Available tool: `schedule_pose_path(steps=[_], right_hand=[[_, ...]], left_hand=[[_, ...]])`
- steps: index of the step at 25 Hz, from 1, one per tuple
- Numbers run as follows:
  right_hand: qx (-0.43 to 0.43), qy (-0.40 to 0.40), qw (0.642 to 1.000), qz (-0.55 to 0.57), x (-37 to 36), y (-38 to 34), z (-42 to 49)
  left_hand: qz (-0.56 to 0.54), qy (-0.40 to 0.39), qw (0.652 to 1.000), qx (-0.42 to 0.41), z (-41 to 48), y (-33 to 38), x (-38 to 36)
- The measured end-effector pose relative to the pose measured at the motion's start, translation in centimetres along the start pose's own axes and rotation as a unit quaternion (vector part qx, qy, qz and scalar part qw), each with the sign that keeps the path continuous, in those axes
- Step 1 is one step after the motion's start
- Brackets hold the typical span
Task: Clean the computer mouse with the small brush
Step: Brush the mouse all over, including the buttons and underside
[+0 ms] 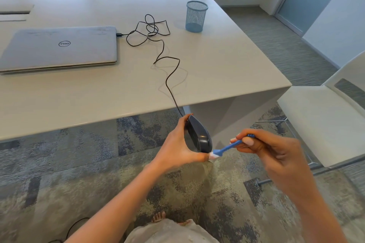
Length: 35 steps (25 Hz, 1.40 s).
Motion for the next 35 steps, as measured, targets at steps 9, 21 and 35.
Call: schedule_pose_path(steps=[9,21,35], right_hand=[[-0.018,0.112,0.993,0.036,-0.3,1.0,1.8],[-0.058,0.157,0.984,0.059,-1.6,0.3,2.9],[-0.03,0.166,0.985,-0.043,-2.7,0.2,3.4]], left_hand=[[0.019,-0.041,0.998,-0.036,-0.1,1.0,-0.3],[0.07,-0.054,0.993,-0.079,-0.5,1.6,-0.5],[0.125,-0.048,0.988,-0.082,-0.3,1.3,-1.1]])
Point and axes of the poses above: each hand's wrist, its own z-axis towards the middle knuckle, its own x-axis out of the back of the hand, y = z × x, the point moved 2 cm from there along z, towards the middle knuckle
